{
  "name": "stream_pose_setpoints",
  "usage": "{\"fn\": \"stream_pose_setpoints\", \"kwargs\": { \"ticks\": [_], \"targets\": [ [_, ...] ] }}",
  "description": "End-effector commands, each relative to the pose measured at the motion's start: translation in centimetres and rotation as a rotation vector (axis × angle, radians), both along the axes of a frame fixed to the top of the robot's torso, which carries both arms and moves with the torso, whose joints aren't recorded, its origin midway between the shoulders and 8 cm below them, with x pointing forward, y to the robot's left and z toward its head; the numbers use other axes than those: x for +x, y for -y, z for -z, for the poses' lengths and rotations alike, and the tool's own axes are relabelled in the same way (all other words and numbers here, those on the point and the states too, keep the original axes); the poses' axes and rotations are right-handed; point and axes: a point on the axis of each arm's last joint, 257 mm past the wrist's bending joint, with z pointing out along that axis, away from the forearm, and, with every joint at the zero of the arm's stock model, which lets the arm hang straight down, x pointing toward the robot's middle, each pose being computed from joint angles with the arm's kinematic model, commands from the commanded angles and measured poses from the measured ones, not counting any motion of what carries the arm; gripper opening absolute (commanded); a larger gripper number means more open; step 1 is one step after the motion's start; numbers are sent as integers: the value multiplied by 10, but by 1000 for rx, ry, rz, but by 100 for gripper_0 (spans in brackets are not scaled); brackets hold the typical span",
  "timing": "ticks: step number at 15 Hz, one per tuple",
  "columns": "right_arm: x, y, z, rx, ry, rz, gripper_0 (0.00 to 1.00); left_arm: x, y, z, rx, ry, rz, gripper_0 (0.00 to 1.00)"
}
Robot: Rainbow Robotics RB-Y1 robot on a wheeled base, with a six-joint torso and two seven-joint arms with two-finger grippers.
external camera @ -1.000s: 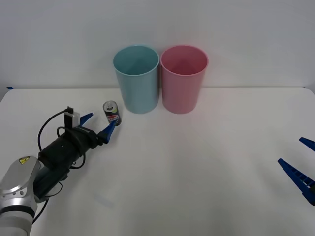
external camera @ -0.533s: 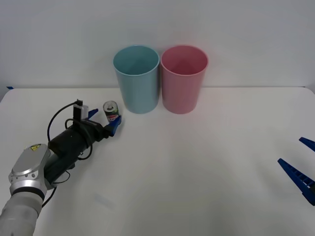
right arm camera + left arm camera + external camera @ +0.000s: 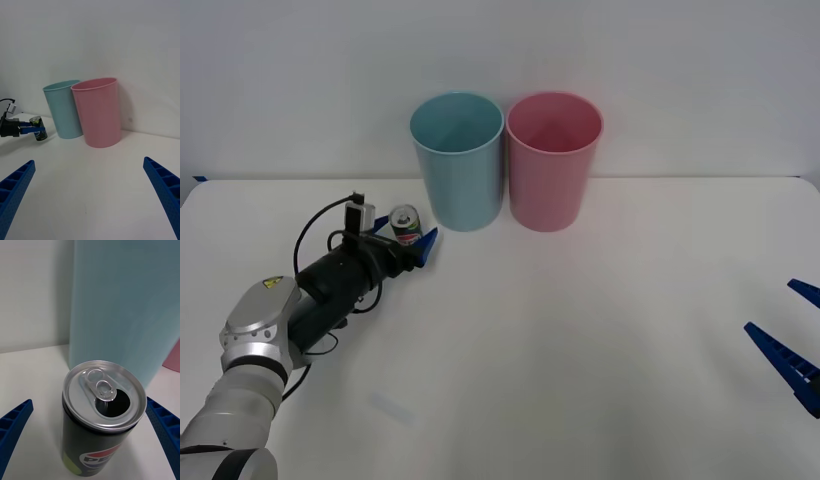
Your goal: Grasp the object on the table and drop it into the matching bin: aluminum can to the light blue bin, PET bottle to the pink bin.
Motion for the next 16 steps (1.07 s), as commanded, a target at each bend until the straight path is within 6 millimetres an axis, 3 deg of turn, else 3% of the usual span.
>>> {"fn": "stream_pose_setpoints", "kwargs": {
  "ticks": [1,2,3,12,16],
  "targets": [
    [0,0,0,0,0,0,100,0,1,0,1,1,1,41],
    [0,0,0,0,0,0,100,0,2,1,6,2,3,14],
    [0,0,0,0,0,0,100,0,1,0,4,2,1,1],
    [0,0,0,0,0,0,100,-3,-3,-6,-10,13,27,0],
    [0,0,0,0,0,0,100,-14,-25,-16,-19,32,74,0]
  ]
}}
